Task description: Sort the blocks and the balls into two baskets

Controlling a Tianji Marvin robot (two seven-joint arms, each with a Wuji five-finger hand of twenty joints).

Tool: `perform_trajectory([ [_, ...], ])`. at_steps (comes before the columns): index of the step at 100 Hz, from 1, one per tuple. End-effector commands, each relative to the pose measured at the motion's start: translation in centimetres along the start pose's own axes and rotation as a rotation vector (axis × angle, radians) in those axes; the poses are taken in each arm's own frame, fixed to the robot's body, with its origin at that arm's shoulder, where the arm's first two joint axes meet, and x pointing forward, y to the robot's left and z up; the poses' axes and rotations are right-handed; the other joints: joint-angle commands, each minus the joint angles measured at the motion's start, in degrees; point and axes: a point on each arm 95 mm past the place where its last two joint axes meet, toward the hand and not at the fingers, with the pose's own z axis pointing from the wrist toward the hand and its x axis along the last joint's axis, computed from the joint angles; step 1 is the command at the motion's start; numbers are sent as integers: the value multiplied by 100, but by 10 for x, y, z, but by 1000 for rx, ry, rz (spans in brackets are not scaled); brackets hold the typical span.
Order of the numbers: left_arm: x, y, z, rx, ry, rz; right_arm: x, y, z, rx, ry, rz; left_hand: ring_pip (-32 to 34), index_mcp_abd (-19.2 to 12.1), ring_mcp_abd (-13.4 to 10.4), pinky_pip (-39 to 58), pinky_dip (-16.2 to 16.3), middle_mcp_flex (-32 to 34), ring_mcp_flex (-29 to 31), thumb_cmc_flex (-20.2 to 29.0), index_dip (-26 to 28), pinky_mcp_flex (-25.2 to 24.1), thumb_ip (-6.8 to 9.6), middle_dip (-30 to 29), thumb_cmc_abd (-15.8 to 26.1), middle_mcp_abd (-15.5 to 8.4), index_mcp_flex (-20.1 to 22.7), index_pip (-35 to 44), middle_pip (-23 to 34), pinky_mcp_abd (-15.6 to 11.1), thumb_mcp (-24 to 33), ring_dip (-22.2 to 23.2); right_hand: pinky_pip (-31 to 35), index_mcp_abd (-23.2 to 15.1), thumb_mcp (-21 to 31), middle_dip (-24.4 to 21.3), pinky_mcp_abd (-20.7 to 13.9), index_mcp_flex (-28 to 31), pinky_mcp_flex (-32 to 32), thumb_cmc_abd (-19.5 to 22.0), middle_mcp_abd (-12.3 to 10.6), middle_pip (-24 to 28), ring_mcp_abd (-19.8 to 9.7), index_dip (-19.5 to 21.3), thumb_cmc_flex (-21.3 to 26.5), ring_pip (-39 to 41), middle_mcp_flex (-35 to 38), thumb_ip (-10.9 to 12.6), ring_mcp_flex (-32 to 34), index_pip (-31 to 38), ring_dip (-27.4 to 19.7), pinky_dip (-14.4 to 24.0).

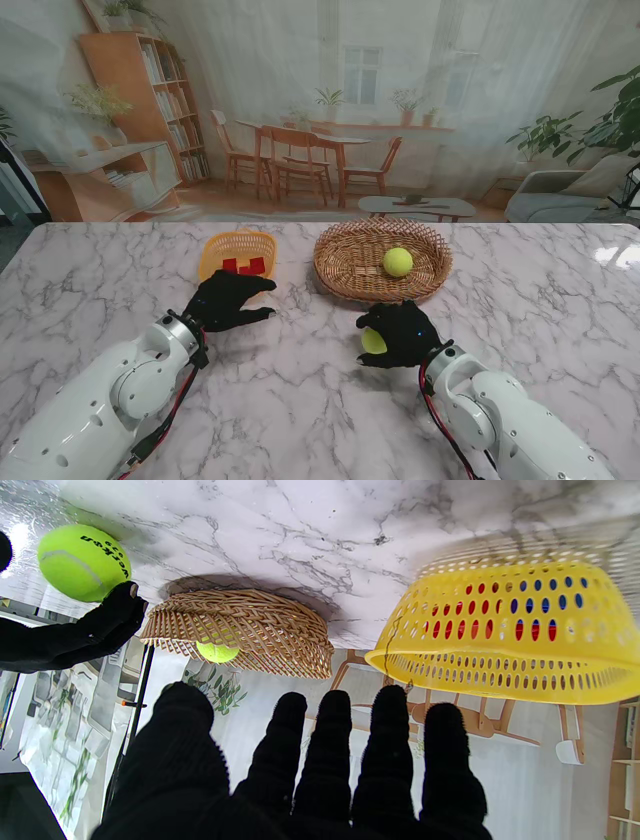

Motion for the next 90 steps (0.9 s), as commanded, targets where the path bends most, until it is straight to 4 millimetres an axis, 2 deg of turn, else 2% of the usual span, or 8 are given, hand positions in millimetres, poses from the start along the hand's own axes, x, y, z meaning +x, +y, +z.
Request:
perform_trajectory([
  [1,1,1,0,-17,2,1,0,-4,1,12,-8,2,-16,-43,-14,-56,98,132,28,-20,0,-80,-38,17,249,-27,62,-36,4,146,-149,-9,-9,-108,-130,65,141,51,-51,196,36,-115,110,102,-180,-283,-60,97,-103,-96,15,12],
  [23,1,1,0,-16,1,2,0,-12,2,41,-18,-2,-15,-47,-13,-59,99,144,33,-21,0,-74,-38,18,249,-28,65,-38,3,154,-149,-10,193,-122,-10,70,95,40,135,-21,54,-84,97,118,-113,-100,-56,97,16,-88,107,105],
  [53,1,1,0,-15,-2,-2,1,-20,5,53,-30,-2,-11,-38,-12,-60,101,136,35,-21,-16,-73,-38,19,252,-33,-20,-82,-2,146,-148,-7,774,-705,632,80,-150,169,735,-440,95,21,56,111,95,545,174,3,395,206,460,370],
  [74,0,1,0,-15,-4,-4,3,-24,9,46,-45,-6,-10,-35,-11,-59,102,138,35,-28,-19,-67,-37,21,254,-35,-14,-84,1,143,-148,-6,1216,-1036,1539,207,-372,377,1486,-922,86,298,-96,-35,748,1214,620,-81,948,628,794,499],
  [90,0,1,-1,-15,-4,-3,3,-23,10,40,-48,1,-12,-35,-9,-60,102,135,32,-23,-17,-70,-37,21,255,-32,-5,-79,2,145,-147,-7,1480,-1228,1937,716,-627,566,2007,-928,-66,868,-238,-86,1228,1815,921,-172,1316,1017,1133,614],
])
